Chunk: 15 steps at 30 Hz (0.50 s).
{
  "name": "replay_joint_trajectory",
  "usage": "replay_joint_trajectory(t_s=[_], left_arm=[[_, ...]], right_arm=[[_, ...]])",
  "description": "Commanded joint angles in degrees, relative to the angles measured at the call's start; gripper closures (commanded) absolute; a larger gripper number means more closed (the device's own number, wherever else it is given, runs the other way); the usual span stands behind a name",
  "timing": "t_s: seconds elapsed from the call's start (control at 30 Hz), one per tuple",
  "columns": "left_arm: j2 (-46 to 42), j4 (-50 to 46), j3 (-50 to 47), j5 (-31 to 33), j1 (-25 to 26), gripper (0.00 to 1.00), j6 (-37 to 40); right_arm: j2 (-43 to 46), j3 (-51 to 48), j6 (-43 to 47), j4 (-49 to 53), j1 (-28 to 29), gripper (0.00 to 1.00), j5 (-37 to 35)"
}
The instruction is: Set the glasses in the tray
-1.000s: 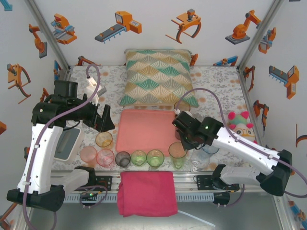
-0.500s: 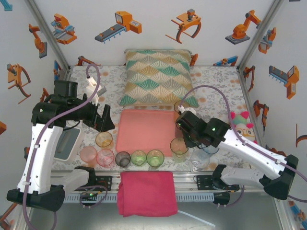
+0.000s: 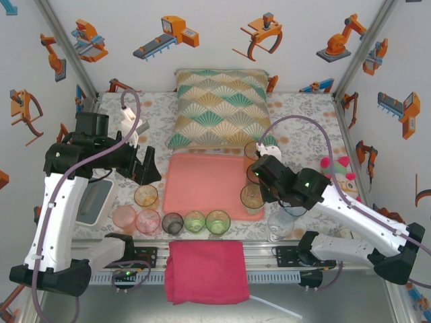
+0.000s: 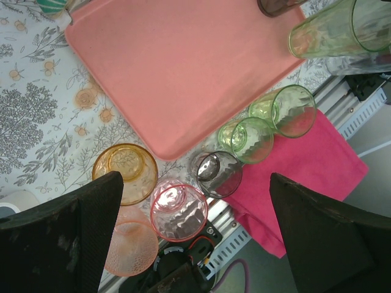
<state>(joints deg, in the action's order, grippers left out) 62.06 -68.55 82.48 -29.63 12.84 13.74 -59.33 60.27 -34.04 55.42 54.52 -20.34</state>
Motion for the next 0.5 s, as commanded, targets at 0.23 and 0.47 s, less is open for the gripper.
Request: replay_joint_trajectory(t_s=[0.23, 0.47], left_arm=[[0.2, 0.0, 1.8, -0.8, 0.4, 0.03, -0.9], [0.2, -0.1, 1.5, -1.0, 0.4, 0.03, -1.0]], right_arm=[[1.1, -2.7, -1.8, -2.3, 0.2, 1.0, -2.3], [1.1, -4.1, -2.5, -2.8, 0.2, 1.0, -2.3]])
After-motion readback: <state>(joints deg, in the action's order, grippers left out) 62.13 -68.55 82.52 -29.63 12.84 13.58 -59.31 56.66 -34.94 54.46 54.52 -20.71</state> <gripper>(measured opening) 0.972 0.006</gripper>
